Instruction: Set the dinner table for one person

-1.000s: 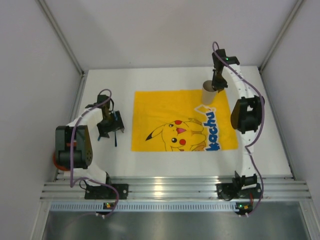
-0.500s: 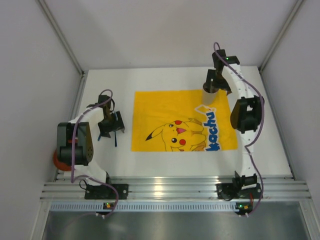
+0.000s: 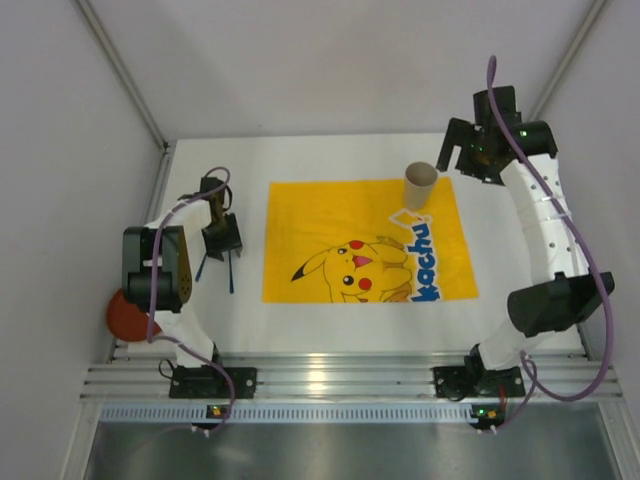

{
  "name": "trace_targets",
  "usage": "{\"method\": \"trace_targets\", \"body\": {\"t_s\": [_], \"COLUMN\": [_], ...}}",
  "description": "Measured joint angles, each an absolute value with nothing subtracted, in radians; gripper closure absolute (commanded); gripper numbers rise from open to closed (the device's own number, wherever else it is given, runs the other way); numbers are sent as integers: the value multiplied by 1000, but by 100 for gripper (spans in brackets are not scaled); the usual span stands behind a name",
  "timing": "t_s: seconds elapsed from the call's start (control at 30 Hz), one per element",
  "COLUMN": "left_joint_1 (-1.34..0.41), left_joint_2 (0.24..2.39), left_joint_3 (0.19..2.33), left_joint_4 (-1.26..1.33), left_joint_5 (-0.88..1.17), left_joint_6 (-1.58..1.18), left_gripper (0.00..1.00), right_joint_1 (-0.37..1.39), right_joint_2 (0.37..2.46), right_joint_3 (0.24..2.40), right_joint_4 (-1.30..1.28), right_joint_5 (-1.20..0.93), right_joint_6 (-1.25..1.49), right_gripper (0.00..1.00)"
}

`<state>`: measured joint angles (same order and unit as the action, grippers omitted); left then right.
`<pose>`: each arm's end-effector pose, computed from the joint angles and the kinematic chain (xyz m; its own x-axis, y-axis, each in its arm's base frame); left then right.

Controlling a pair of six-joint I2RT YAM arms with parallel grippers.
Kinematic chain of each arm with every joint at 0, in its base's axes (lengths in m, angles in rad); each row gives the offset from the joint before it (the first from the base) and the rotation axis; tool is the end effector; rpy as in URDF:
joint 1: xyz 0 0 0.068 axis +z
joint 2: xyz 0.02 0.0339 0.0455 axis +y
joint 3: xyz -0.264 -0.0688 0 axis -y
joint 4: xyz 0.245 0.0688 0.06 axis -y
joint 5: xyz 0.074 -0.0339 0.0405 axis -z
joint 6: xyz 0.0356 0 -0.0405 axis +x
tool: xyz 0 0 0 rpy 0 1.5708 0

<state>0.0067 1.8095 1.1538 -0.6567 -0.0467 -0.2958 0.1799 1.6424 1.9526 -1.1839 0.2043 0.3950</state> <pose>0.3412 0.0039 0.1623 -0.9194 -0.2974 -0.2576 -0.2996 0.9535 -0.0313 0.3198 0.0508 0.4253 -0.7144 0.2531 -0.6524 0.2468 0.9635 0.1035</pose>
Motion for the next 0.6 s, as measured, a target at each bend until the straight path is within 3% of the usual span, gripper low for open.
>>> {"method": "trace_targets", "body": {"t_s": [0.1, 0.2, 0.3, 0.6], "left_joint_1": [7, 8, 7, 7], "left_joint_2": [1851, 1890, 1913, 1953], "left_joint_3": [1208, 1259, 1290, 1365], "left_joint_4": [-673, -681, -679, -724], "left_joint_5": [-44, -41, -38, -57], "left_joint_6": [-283, -276, -268, -256], "left_gripper": [58, 74, 98, 100], "right_joint_1": [180, 180, 180, 180], "right_joint_2": [1589, 1586, 1588, 1593], "right_joint_3": [1833, 1737, 1697, 1762], "right_joint_4": [-1180, -1178, -1181, -1179], "right_joint_5": [204, 203, 203, 201], "right_joint_6": [393, 393, 394, 387], "right_gripper": [0, 0, 0, 0]}}
